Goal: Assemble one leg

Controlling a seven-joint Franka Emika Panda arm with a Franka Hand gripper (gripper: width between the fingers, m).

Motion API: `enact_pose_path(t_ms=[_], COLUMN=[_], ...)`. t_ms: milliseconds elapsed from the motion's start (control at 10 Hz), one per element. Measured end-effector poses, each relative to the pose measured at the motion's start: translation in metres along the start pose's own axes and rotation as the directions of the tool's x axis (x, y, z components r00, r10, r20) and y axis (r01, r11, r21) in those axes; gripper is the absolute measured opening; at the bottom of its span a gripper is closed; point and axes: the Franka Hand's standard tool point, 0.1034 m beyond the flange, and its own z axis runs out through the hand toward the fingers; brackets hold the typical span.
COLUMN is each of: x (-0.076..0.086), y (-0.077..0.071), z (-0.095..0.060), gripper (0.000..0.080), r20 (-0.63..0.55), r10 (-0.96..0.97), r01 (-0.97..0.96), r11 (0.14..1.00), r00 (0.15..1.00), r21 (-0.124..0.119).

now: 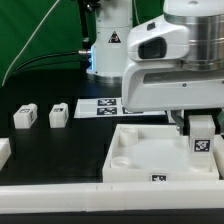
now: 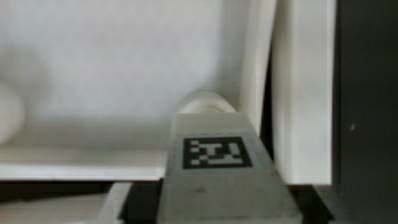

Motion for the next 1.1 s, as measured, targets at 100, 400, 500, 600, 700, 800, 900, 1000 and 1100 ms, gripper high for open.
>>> enact_pose_path(t_ms=[100, 400, 500, 600, 700, 800, 900, 1000, 1100], x=[-0.001, -0.002, -0.003, -0.004, -0.004, -0.004, -0.005, -0.005, -0.005], y=[-0.003, -0.008, -0.009, -0.011, -0.011, -0.013, -0.014, -0.014, -0.015], z=[0.000, 0.001, 0.001, 0.001, 0.002, 0.002, 0.002, 0.002, 0.002], gripper=[0.0292, 0.0294, 0.0294, 0.0294, 0.0294, 0.0294, 0.0294, 0.0294, 0.0479], r20=[-0.001, 0.009, 0.015, 0.018, 0.019, 0.025, 0.031, 0.030, 0.030], r10=[0.118, 0.409, 0.527, 0.621, 0.668, 0.746, 0.784, 0.766, 0.760], r01=[-0.118, -0.409, -0.527, -0.621, -0.668, -0.746, -0.784, -0.766, -0.760], r11=[0.993, 0.912, 0.850, 0.784, 0.744, 0.666, 0.621, 0.642, 0.650], r00=[0.993, 0.912, 0.850, 0.784, 0.744, 0.666, 0.621, 0.642, 0.650], r21=[0.002, 0.013, 0.016, 0.014, 0.012, 0.013, 0.013, 0.014, 0.014])
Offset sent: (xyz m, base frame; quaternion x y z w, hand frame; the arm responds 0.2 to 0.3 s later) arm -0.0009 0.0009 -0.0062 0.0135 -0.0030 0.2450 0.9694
